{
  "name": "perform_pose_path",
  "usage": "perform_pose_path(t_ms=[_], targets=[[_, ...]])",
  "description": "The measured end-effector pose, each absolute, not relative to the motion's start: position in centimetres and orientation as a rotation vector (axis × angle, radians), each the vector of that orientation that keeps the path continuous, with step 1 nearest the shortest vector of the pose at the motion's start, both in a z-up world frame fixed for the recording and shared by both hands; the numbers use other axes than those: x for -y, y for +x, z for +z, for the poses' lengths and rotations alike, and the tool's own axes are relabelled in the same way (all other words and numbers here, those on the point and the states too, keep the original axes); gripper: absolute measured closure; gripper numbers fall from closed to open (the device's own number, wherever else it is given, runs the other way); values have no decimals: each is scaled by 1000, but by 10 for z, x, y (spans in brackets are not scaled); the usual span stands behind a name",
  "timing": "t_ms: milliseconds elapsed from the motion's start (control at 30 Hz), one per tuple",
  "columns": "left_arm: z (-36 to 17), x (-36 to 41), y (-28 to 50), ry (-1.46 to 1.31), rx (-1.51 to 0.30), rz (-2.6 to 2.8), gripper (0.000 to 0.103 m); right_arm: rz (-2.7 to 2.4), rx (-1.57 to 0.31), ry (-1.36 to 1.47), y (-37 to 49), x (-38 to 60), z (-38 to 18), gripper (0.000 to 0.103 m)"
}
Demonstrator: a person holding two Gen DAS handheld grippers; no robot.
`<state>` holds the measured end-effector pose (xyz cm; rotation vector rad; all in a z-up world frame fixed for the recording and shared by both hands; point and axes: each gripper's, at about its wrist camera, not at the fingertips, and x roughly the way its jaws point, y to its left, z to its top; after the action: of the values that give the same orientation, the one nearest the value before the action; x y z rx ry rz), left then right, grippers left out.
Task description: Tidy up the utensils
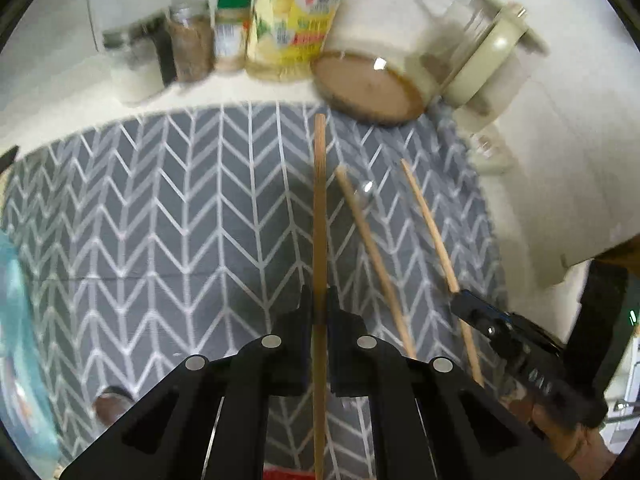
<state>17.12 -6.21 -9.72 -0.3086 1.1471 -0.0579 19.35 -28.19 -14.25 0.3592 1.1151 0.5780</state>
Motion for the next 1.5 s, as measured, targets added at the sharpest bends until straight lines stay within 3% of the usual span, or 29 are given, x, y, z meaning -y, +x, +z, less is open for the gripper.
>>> perform_pose_path(t_ms=[300, 467, 833, 1267, 1400, 1500], targets=[[6, -25, 127, -293, -959, -4, 96, 728, -978, 413, 190, 198, -49, 96], [28, -101, 93, -258, -928, 118, 96, 864, -954, 375, 180, 103, -19, 96], [-18, -238, 27, -302, -1058, 256, 96, 940, -1133, 368, 137, -60, -42, 96], [-92, -264, 11, -399, -1207, 224, 95, 799, -1290, -24, 102, -139, -92, 95], [-92, -264, 9, -412, -1219, 247, 75, 786, -1298, -126, 97, -148, -93, 95], [-73, -261, 9, -399, -1201, 280, 72, 770, -1231, -131, 102, -137, -73, 95]])
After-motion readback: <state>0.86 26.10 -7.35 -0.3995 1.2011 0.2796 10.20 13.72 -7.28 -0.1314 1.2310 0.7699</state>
